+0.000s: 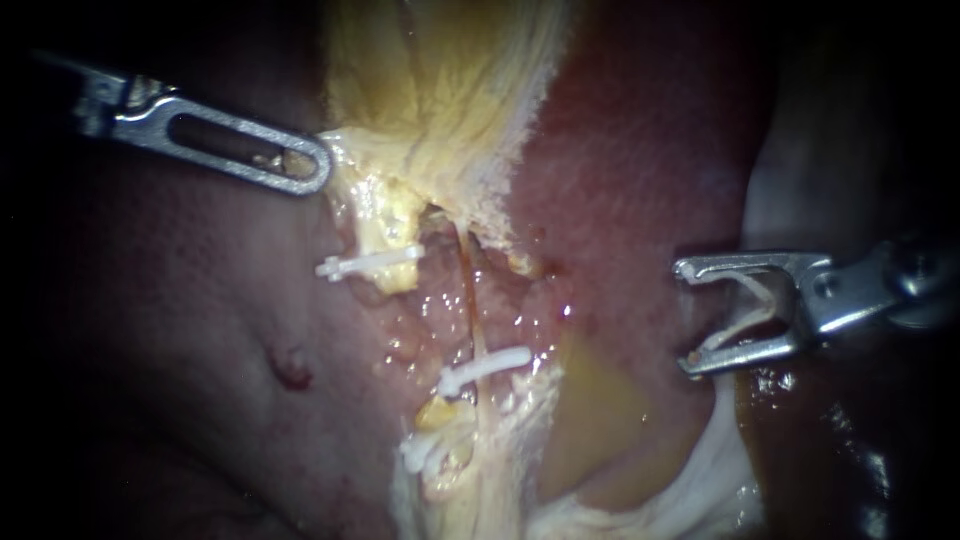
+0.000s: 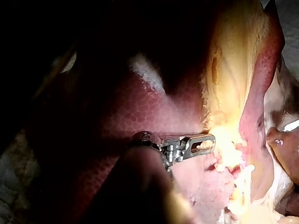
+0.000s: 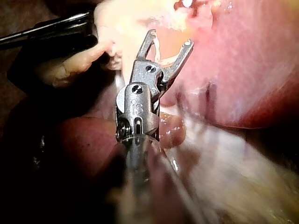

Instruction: Clipping second clip right tube

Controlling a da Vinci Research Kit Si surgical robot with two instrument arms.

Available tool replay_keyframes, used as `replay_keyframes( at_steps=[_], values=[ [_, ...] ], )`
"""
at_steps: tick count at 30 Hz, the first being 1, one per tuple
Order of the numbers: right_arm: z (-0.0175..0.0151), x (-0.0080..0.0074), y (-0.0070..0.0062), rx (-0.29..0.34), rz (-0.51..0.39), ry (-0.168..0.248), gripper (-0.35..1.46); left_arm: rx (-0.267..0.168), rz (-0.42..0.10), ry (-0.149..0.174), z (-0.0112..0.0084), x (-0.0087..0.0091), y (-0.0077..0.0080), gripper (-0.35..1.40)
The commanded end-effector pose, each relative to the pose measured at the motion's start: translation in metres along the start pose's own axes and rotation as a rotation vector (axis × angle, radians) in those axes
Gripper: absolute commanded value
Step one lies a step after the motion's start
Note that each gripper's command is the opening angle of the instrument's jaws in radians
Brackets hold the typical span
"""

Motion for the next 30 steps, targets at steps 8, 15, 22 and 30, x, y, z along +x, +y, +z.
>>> replay_keyframes(
  at_steps=[8,15,22,30],
  values=[
    [0.0028,0.0005,0.0000,0.057,0.068,0.024,0.50,-0.003,-0.001,-0.002,0.0001,0.0002,-0.0004,-0.35],
    [0.0068,0.0008,0.0001,0.101,0.177,0.073,0.50,-0.007,0.000,-0.006,0.0004,0.0004,-0.0004,-0.35],
    [0.0107,0.0001,0.0008,0.117,0.276,0.124,0.50,-0.005,-0.001,-0.004,0.0006,0.0005,-0.0007,-0.35],
    [0.0134,-0.0015,0.0020,0.155,0.338,0.135,0.49,-0.002,0.000,-0.001,0.0008,0.0006,-0.0007,-0.35]
  ],
)
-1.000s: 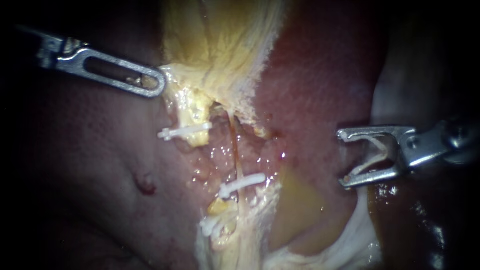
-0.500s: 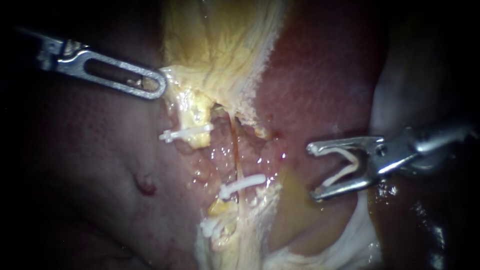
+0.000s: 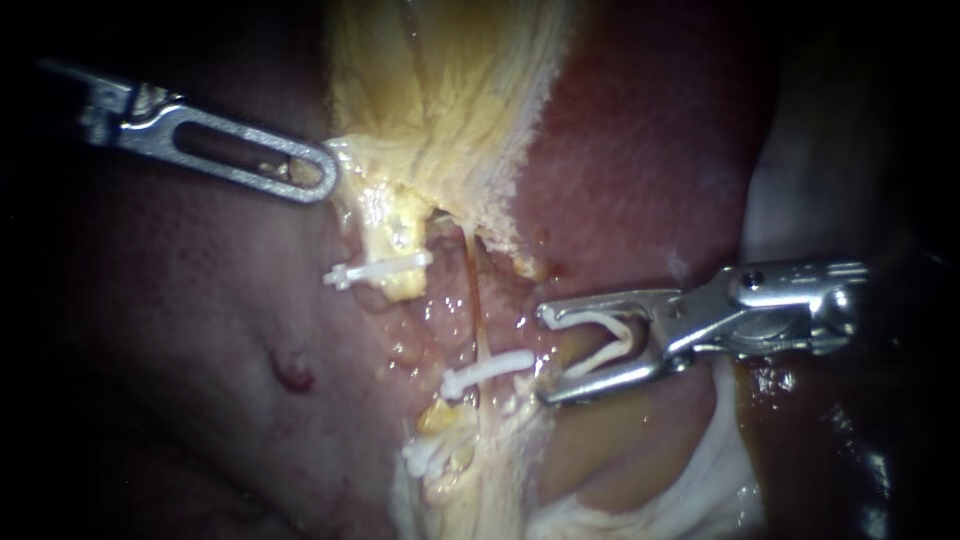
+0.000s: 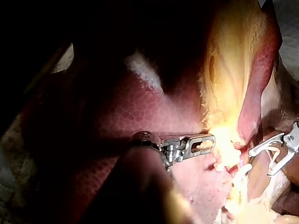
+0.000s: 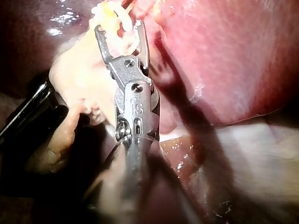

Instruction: Clipping second clip right tube

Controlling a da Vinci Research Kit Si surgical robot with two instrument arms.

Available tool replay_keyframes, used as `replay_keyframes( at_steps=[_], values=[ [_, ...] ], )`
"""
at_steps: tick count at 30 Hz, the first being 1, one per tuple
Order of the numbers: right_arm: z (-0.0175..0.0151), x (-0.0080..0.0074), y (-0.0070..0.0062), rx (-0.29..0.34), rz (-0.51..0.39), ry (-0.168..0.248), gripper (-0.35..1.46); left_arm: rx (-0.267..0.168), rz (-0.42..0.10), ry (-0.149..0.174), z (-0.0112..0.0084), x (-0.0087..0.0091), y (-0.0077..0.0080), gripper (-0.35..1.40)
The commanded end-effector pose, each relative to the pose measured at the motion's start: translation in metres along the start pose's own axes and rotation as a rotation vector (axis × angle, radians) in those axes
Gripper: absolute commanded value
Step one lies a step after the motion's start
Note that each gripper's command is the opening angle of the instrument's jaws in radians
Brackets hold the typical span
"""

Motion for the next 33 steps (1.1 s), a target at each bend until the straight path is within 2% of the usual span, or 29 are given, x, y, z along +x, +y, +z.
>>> replay_keyframes(
  at_steps=[1,8,14,27,33],
  values=[
    [0.0004,-0.0001,0.0003,-0.001,0.003,-0.002,0.49,0.001,0.000,0.000,0.0000,0.0000,0.0000,-0.35],
    [0.0020,-0.0009,0.0019,0.012,0.026,-0.005,0.49,0.002,0.000,0.002,0.0001,0.0001,-0.0001,-0.35],
    [0.0031,-0.0016,0.0027,0.016,0.038,-0.007,0.49,0.002,0.000,0.002,0.0002,0.0001,-0.0001,-0.35],
    [0.0049,-0.0021,0.0031,0.035,0.045,-0.013,0.49,0.002,0.000,0.002,0.0002,0.0001,-0.0001,-0.35],
    [0.0059,-0.0022,0.0032,0.053,0.053,-0.003,0.49,0.001,0.000,0.001,0.0003,0.0001,-0.0001,-0.35]
  ],
)
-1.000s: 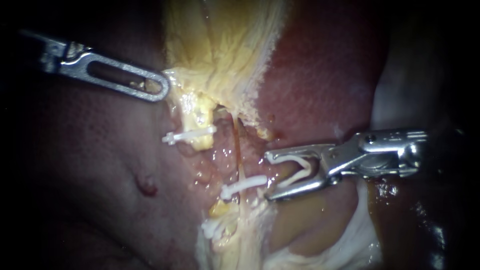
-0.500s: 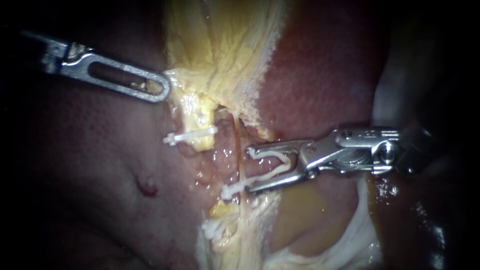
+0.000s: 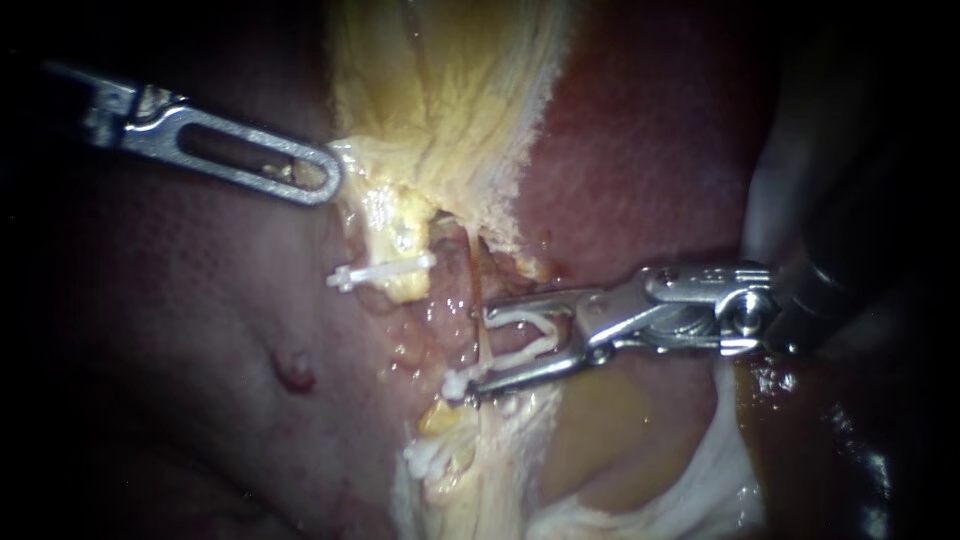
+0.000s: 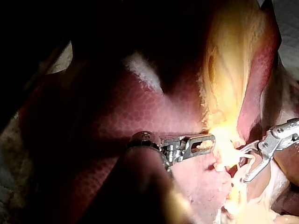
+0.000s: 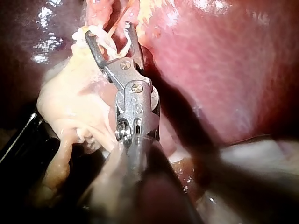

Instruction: Clipping second clip right tube

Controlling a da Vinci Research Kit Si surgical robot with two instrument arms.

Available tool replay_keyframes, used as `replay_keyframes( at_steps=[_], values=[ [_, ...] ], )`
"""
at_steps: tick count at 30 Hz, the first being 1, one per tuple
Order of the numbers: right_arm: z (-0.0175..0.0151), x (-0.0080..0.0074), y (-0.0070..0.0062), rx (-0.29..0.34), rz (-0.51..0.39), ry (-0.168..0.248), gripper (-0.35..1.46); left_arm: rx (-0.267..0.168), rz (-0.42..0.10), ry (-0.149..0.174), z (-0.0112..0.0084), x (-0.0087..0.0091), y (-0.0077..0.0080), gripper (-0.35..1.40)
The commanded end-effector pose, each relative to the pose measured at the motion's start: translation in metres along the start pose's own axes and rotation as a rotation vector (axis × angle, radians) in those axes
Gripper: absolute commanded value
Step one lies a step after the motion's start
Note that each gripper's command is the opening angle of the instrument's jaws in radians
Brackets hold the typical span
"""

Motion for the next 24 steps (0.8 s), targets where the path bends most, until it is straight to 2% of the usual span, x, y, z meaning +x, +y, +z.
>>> replay_keyframes(
  at_steps=[1,10,18,24],
  values=[
    [0.0002,0.0000,0.0000,0.008,0.007,0.003,0.49,-0.001,0.000,-0.001,0.0000,0.0000,0.0000,-0.35],
    [0.0020,0.0003,-0.0005,0.074,0.031,0.041,0.49,-0.001,0.000,-0.001,0.0001,0.0000,0.0000,-0.35],
    [0.0023,0.0006,-0.0011,0.095,0.037,0.063,0.49,-0.001,0.000,-0.001,0.0001,0.0000,0.0000,-0.35],
    [0.0022,0.0014,-0.0023,0.153,0.052,0.108,0.49,-0.001,0.000,-0.001,0.0001,0.0000,0.0001,-0.35]
  ],
)
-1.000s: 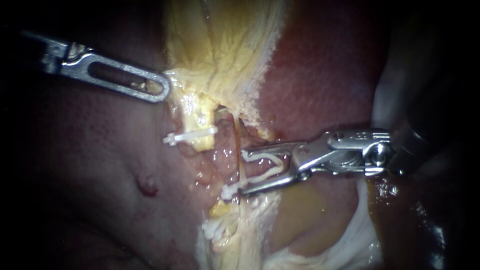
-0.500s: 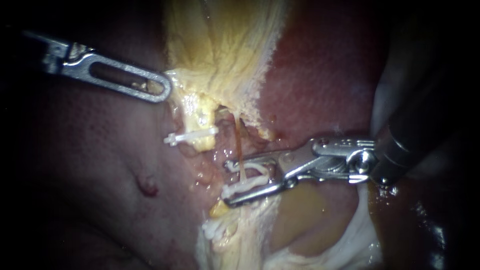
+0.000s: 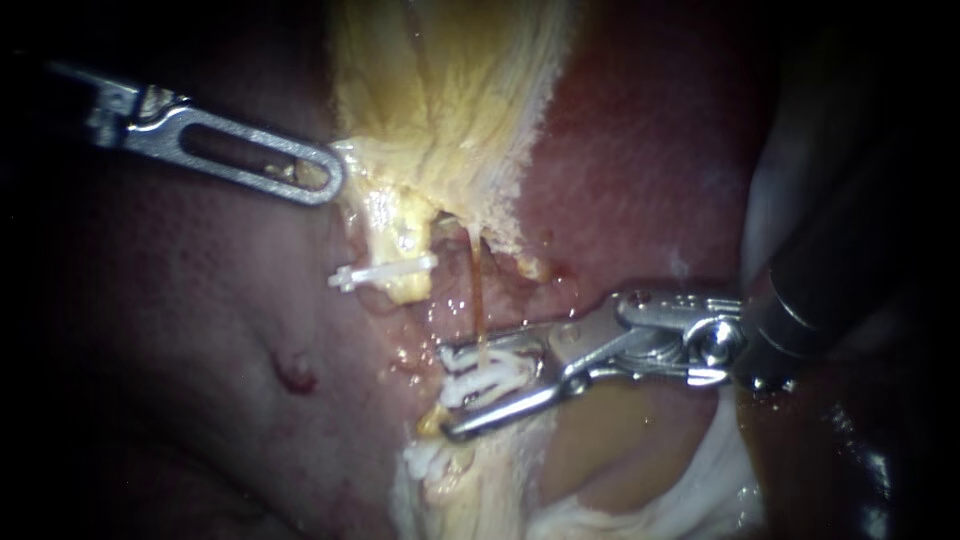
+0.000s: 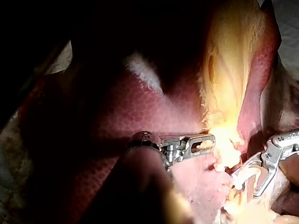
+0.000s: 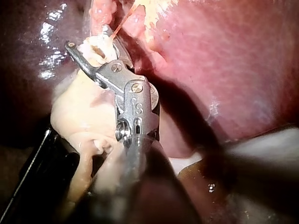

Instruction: Clipping second clip right tube

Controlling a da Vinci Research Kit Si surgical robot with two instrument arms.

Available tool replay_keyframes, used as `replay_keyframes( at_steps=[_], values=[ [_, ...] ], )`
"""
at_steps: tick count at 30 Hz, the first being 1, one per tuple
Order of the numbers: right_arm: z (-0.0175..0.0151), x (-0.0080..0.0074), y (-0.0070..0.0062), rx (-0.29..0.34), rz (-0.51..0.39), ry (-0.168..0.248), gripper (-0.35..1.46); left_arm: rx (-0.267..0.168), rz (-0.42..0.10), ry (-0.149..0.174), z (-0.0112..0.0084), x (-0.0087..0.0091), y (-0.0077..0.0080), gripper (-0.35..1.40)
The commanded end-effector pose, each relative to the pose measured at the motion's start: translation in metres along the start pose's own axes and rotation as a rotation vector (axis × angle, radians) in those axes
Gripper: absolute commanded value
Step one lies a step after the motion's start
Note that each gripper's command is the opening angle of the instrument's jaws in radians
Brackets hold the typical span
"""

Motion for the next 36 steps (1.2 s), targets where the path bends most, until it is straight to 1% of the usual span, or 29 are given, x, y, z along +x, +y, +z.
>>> replay_keyframes(
  at_steps=[1,4,8,11,13,16,20,25,29,33,36],
  values=[
    [0.0001,0.0002,-0.0003,0.009,-0.004,-0.001,0.49,0.000,0.000,0.001,0.0000,0.0000,0.0001,-0.35],
    [0.0004,0.0005,-0.0013,0.039,-0.003,0.004,0.49,0.001,0.000,0.001,0.0000,0.0000,0.0001,-0.35],
    [0.0009,0.0012,-0.0025,0.077,0.001,0.026,0.49,0.001,0.001,0.001,0.0000,0.0000,0.0002,-0.35],
    [0.0010,0.0016,-0.0030,0.089,-0.002,0.035,0.49,0.003,0.001,0.003,0.0000,0.0000,0.0002,-0.35],
    [0.0011,0.0019,-0.0031,0.094,-0.004,0.043,0.48,0.003,0.001,0.003,0.0001,0.0000,0.0003,-0.35],
    [0.0010,0.0019,-0.0031,0.096,-0.004,0.043,0.47,0.002,0.001,0.003,0.0001,0.0001,0.0003,-0.35],
    [0.0006,0.0017,-0.0027,0.096,0.020,0.043,0.41,0.002,0.001,0.002,0.0001,0.0001,0.0003,-0.35],
    [-0.0004,0.0012,-0.0020,0.093,0.020,0.044,0.26,0.002,0.001,0.002,0.0002,0.0001,0.0003,-0.35],
    [-0.0008,0.0010,-0.0017,0.092,0.037,0.045,0.12,0.002,0.001,0.002,0.0002,0.0001,0.0003,-0.35],
    [-0.0012,0.0009,-0.0017,0.094,0.043,0.045,-0.13,0.002,0.001,0.002,0.0002,0.0001,0.0003,-0.35],
    [-0.0013,0.0010,-0.0018,0.094,0.050,0.045,-0.28,0.002,0.001,0.002,0.0002,0.0001,0.0003,-0.35]
  ],
)
